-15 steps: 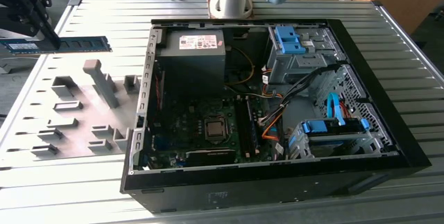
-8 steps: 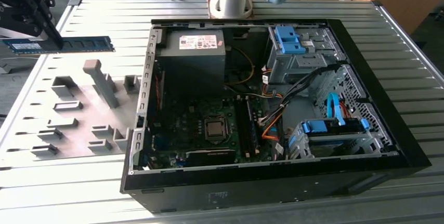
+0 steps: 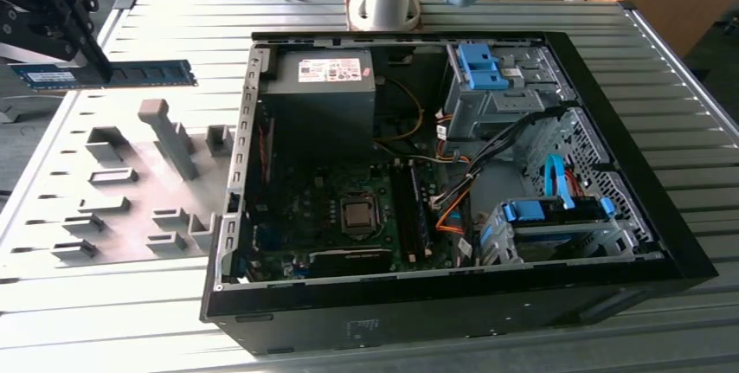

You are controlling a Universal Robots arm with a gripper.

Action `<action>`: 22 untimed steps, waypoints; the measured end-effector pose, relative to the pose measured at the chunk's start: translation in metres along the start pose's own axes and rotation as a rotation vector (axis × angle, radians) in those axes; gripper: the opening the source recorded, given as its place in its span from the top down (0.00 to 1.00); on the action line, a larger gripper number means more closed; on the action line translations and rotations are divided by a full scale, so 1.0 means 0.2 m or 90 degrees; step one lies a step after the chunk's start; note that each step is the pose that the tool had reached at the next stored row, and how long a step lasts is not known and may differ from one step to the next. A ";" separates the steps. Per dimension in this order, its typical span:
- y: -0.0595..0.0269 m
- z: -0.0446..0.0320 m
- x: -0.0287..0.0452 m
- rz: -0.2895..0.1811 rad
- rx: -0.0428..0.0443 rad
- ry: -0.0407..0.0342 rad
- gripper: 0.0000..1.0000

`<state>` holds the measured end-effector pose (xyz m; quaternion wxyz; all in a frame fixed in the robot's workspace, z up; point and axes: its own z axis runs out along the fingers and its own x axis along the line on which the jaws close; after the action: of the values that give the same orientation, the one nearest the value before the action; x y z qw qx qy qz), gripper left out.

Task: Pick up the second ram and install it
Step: 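Pick up the second ram and move it above second insertion slot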

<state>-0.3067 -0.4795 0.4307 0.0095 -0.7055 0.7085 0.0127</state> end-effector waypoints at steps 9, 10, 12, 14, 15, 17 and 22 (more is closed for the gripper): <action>-0.031 0.000 0.000 0.000 0.0000 0.0000 0.86; -0.038 0.000 0.000 0.000 0.0000 0.0000 0.86; -0.051 0.000 0.000 0.000 0.0000 0.0000 0.86; -0.067 0.000 0.000 0.000 0.0000 0.0000 0.86; -0.077 0.000 0.000 0.000 0.0000 0.0000 0.86; -0.101 0.000 0.000 0.000 0.0000 0.0000 0.86; -0.143 0.000 -0.001 0.000 0.0000 0.0000 0.86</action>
<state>-0.2780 -0.4795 0.4306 0.0095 -0.7055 0.7085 0.0127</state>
